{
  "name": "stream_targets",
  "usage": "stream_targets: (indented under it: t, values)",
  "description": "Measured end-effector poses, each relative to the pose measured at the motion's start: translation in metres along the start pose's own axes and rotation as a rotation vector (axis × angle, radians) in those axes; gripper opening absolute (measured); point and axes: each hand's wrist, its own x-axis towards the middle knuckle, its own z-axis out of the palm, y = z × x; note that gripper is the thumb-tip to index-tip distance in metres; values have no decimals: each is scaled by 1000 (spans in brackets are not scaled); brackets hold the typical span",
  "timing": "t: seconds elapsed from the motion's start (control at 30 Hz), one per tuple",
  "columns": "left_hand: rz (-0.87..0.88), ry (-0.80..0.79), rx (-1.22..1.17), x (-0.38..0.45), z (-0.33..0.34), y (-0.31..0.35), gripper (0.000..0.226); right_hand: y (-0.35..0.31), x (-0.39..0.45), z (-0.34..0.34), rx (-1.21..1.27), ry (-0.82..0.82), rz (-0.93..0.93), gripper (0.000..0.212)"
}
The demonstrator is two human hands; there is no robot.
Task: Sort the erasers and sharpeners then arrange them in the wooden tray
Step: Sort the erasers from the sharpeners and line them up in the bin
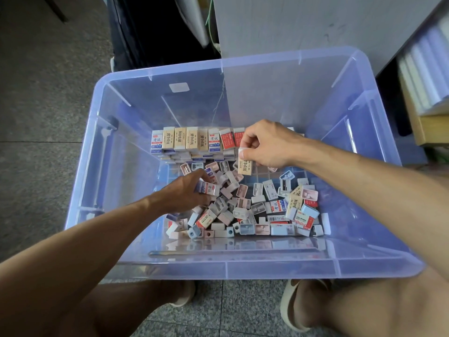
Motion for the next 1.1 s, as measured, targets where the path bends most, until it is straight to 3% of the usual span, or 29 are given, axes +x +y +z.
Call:
stream_targets:
  t: [0.13,0.33,0.5,0.7,0.83,0.97,1.1]
  values:
    - [70,53,27,7,5,8,29,4,1,-3,-20,41,41,13]
    - [4,88,-83,6,12,16,56,7,3,-2,-15,51,58,15]
    - [-110,125,-8,12,10,6,34,8,4,-2,-20,58,63,14]
    - [-154,56,-48,11,3,7,43,5,5,-1,46,45,91,11]
    - [-108,17,26,12,1,7,44,3,4,-2,71,43,119,12]
    - [-47,52,185,12,-2,0,25,5,4,-2,86,45,132,11]
    - [4,26,198,13,2,1,29,6,8,-2,157,80,157,5]
